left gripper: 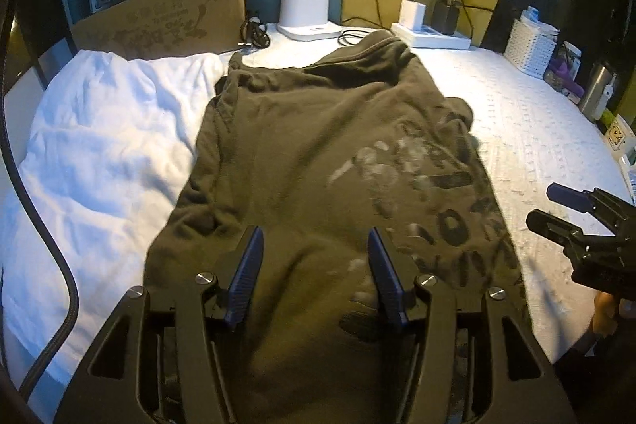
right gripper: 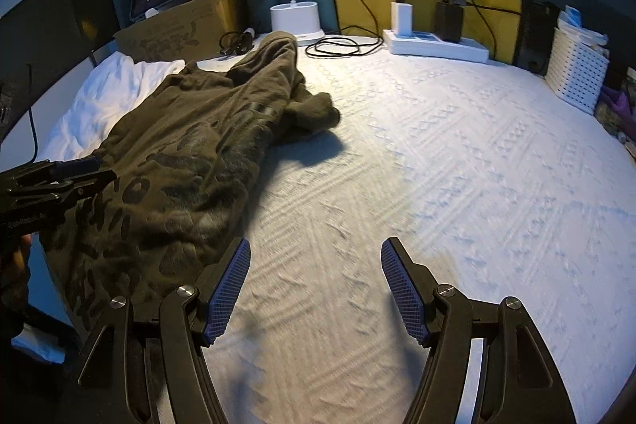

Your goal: Fold small clothes

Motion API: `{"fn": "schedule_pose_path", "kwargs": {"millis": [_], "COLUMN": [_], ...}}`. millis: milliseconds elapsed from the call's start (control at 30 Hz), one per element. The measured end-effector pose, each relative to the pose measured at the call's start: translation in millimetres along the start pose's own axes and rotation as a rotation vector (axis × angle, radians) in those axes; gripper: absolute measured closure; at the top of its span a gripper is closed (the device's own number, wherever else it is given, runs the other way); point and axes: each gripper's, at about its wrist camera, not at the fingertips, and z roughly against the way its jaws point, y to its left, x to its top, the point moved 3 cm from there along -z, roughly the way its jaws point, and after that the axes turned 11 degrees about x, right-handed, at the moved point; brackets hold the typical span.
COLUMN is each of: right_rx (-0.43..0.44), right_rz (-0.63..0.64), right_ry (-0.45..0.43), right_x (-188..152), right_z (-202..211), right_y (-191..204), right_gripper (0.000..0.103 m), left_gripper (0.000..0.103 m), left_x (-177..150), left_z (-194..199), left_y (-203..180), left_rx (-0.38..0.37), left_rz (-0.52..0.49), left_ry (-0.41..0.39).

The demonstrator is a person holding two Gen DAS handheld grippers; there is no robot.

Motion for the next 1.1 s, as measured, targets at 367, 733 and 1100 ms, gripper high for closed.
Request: {"fn": "schedule_pose_path", "kwargs": {"millis": [367,733,1100], "right_rx": [-0.070,-0.140,-0.204], "right_rz": [-0.063,-0.117,-0.109], "right_ry": [-0.030,-0.070,-0.136], "right_x": [-28,-49,-49], "right_z": [42,79,121], "right_y": [-36,-64,-67], "right_gripper": [0.033,0.033,0.033], "left_gripper": [0.047,0.046,0.027], "left_x": [-8,-11,-4], "left_z": [21,41,79], "left_y": [-37,-74,-103], "left_rx": [-0.033,-0.097,-0.131], "left_rz": [-0.032,-0.053,-0.040], "left_ry": [-0.035,-0.067,-0.166]}}
